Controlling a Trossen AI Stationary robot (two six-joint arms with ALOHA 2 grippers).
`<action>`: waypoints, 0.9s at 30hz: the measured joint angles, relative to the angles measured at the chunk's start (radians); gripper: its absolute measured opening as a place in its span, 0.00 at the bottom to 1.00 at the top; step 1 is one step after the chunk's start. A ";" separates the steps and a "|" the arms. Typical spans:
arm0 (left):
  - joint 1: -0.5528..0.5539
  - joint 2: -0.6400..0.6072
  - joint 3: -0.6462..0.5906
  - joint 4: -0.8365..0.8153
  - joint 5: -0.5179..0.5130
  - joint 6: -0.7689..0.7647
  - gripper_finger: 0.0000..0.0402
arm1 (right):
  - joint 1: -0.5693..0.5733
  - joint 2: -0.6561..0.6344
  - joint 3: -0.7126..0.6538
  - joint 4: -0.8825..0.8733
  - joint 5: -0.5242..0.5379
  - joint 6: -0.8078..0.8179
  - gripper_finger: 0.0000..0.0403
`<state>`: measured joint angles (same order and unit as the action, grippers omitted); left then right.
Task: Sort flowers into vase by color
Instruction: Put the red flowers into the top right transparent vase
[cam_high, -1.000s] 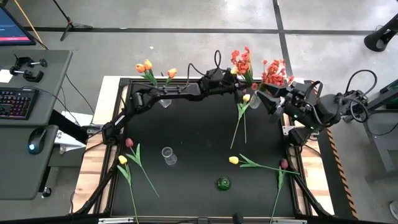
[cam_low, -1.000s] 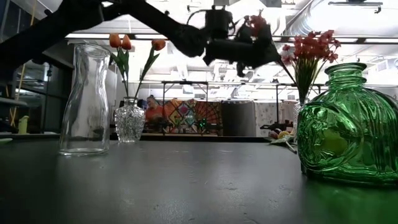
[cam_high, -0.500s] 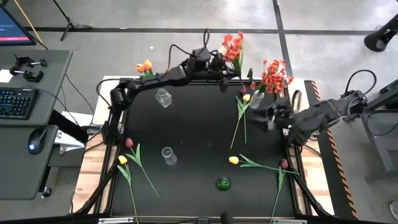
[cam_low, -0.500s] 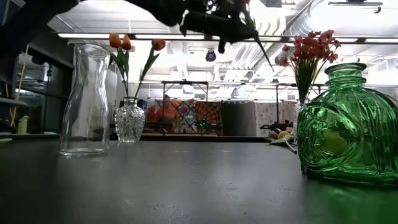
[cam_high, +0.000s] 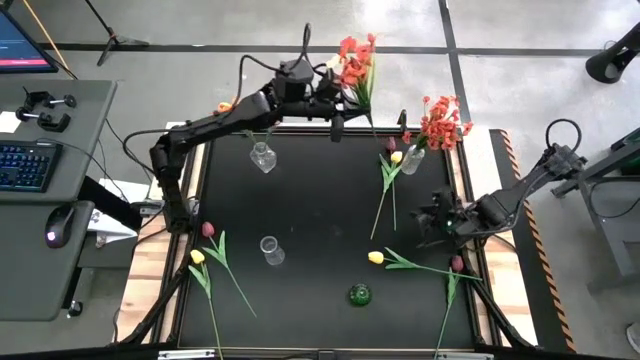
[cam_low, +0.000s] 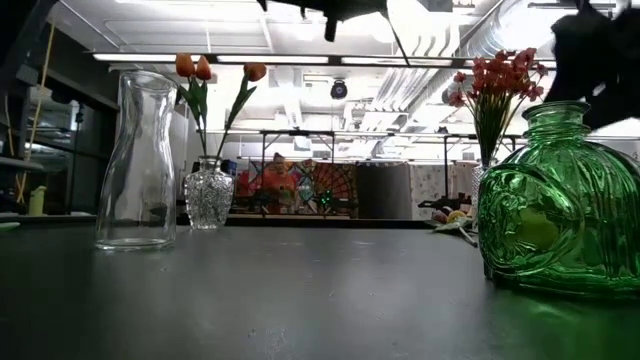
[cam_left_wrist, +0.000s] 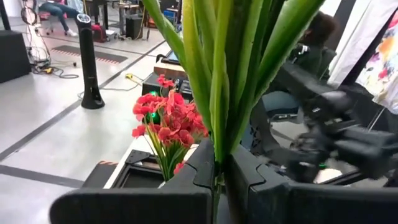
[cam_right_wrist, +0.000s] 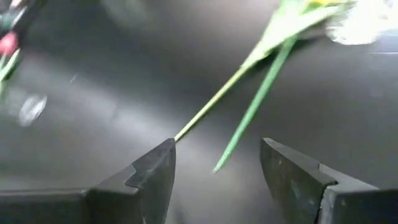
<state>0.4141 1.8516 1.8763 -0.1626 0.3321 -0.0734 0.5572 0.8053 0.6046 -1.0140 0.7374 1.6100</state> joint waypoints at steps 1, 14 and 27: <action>0.000 -0.004 0.000 -0.004 0.000 0.000 0.00 | -0.013 -0.032 -0.034 -0.001 0.030 0.030 0.55; -0.059 -0.005 0.000 -0.017 0.012 -0.082 0.00 | -0.394 -0.155 -0.137 0.061 0.057 -0.409 0.63; -0.092 -0.004 0.000 -0.055 0.070 -0.055 0.00 | -0.765 -0.099 -0.148 0.408 -0.054 -0.860 0.70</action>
<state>0.3216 1.8473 1.8763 -0.2179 0.4025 -0.1280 -0.2073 0.7066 0.4564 -0.6063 0.6829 0.7503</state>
